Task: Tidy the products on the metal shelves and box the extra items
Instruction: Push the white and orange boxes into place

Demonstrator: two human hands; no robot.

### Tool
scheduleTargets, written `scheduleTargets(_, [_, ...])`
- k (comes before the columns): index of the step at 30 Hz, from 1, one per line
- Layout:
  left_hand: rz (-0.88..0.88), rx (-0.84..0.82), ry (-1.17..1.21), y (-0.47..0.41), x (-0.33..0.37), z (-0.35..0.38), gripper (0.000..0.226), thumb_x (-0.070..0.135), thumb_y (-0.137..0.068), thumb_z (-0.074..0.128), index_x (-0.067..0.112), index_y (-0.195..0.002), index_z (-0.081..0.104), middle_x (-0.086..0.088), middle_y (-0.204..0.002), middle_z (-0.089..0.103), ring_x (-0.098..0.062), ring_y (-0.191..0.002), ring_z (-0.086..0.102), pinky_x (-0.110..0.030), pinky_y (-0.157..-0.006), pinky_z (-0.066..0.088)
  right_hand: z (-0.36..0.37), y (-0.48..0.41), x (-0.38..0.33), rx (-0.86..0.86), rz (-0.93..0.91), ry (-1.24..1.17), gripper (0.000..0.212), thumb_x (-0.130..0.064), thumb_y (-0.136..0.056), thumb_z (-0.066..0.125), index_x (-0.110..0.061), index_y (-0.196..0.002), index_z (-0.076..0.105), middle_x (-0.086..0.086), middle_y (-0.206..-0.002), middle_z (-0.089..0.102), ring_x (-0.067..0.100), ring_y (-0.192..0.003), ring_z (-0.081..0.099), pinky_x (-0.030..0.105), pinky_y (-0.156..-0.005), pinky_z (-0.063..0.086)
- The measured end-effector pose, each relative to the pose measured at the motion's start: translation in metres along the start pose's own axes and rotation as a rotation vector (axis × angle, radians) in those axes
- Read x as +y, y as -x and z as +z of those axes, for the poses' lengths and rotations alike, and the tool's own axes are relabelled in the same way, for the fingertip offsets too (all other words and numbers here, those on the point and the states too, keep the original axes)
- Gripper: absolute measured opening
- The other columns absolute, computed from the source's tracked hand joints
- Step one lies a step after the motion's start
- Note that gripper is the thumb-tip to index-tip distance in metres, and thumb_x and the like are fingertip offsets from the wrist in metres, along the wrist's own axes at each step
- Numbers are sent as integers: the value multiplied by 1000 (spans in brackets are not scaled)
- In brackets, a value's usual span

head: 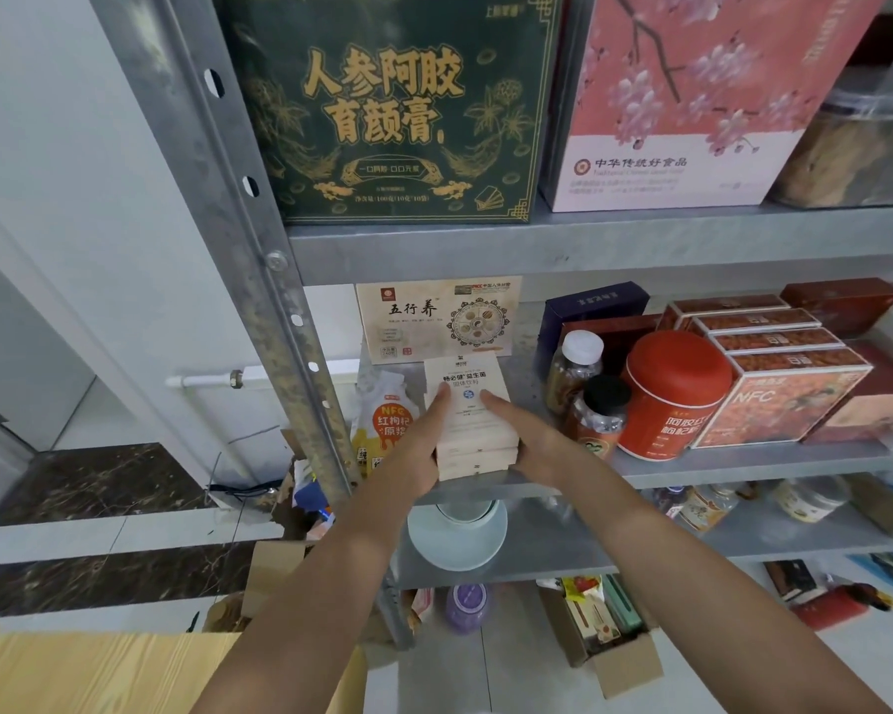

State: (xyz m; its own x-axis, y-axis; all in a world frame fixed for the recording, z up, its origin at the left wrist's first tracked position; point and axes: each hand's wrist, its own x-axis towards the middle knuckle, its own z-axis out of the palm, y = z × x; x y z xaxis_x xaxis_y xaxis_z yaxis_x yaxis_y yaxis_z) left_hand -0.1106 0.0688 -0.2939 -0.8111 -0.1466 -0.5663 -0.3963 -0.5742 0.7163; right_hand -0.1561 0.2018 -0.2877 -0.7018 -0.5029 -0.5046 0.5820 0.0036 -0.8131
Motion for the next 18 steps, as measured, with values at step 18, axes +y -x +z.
scheduleTargets(18, [361,169,-613,14,3,23,36,37,-106,31,16,-107,59,-7,-111,64,-29,-114,58,-26,-79,49,-20,10,-23,253,-59,303,39,-39,-95,59,-15,-125,59,8,-124,66,14,-88,65,23,-63,49])
